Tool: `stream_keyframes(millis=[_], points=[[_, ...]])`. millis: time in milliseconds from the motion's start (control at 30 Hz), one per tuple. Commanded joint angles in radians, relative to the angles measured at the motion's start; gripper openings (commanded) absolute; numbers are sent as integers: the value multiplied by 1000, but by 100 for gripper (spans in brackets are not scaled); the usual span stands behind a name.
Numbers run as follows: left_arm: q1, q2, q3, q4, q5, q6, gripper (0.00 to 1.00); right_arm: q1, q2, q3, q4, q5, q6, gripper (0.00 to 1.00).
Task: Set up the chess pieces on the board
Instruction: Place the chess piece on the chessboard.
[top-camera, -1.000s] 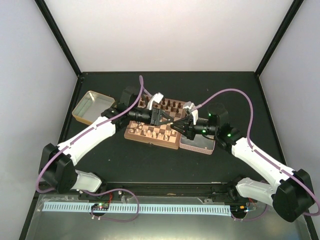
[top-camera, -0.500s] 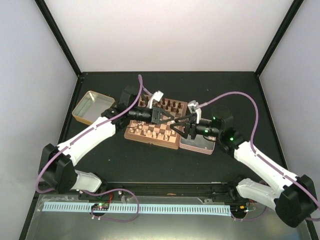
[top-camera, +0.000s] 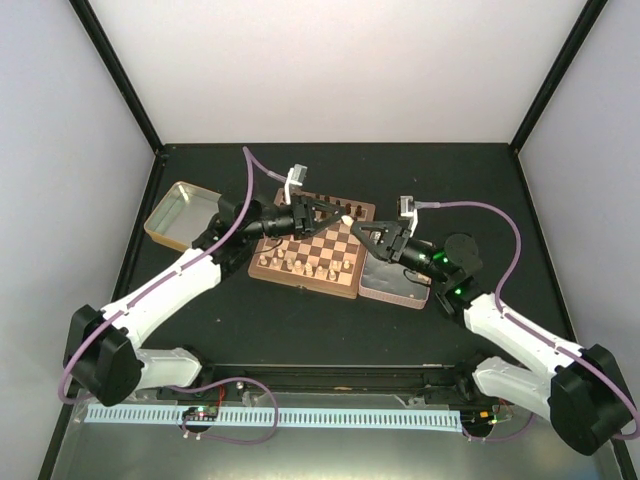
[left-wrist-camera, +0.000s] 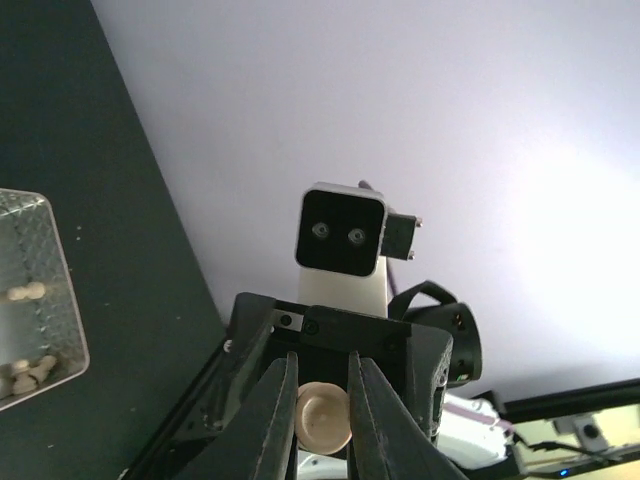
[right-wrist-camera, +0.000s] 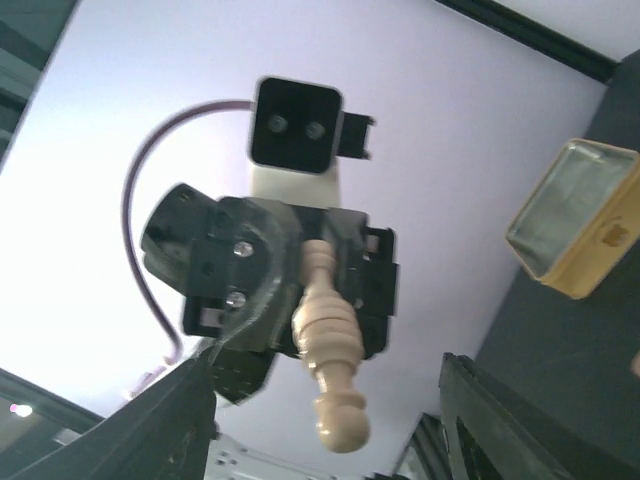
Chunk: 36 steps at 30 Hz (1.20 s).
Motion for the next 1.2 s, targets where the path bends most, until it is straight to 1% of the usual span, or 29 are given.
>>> stream_keyframes(millis=[0, 100, 200, 500, 667, 767, 833, 900, 1000, 1067, 1167], points=[[-3, -33, -20, 129, -44, -128, 2, 0, -6, 7, 157, 49, 163, 58], [-3, -42, -27, 132, -57, -139, 2, 0, -20, 9, 122, 62, 168, 50], [-3, -42, -28, 135, -60, -144, 2, 0, -21, 17, 93, 52, 167, 45], [-4, -37, -34, 154, -52, -161, 1, 0, 0, 26, 91, 53, 178, 26], [-4, -40, -44, 155, -49, -162, 2, 0, 13, 39, 101, 49, 192, 18], [-3, -47, -43, 128, -50, -145, 2, 0, 12, 44, 102, 47, 189, 10], [-4, -56, -43, 95, -57, -120, 2, 0, 4, 49, 71, 48, 165, 5], [-2, -73, -43, 38, -81, -74, 2, 0, -12, 65, -39, 46, 101, 2], [9, -111, -41, -112, -137, 31, 2, 0, -34, 109, -270, 47, -43, 1], [20, -148, -41, -240, -206, 129, 2, -1, -34, 168, -501, 59, -175, 1], [34, -216, -47, -438, -380, 296, 1, 0, 17, 288, -814, 99, -384, 1]])
